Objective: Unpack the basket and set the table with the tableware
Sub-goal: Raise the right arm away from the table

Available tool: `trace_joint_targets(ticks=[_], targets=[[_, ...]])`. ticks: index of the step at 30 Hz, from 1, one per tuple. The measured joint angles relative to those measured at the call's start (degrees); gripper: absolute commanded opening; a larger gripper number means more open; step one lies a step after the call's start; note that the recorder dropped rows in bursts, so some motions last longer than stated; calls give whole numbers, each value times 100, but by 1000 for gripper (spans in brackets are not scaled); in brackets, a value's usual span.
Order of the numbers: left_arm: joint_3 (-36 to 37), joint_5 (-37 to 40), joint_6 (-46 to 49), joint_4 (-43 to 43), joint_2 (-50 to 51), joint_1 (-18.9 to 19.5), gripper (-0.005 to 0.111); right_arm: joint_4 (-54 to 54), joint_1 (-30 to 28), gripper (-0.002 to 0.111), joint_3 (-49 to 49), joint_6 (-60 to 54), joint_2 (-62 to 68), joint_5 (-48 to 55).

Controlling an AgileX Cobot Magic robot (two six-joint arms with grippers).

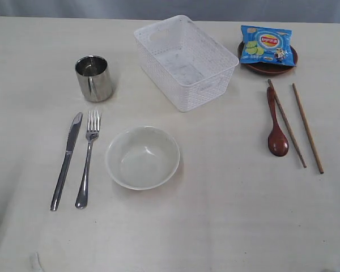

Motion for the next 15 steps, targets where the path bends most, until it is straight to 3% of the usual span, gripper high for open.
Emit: trace_joint_targets(ticks=[6, 9, 15], targets=[[0, 0, 0, 0, 0, 0, 0, -83, -711, 0, 1708, -115, -1320, -895], [0, 0, 0, 0, 0, 0, 0, -614, -1516, 0, 2515, 707, -1808, -1078], [0, 0, 0, 0, 0, 0, 0, -866, -2972, 0, 3306, 1235, -1204, -1160]])
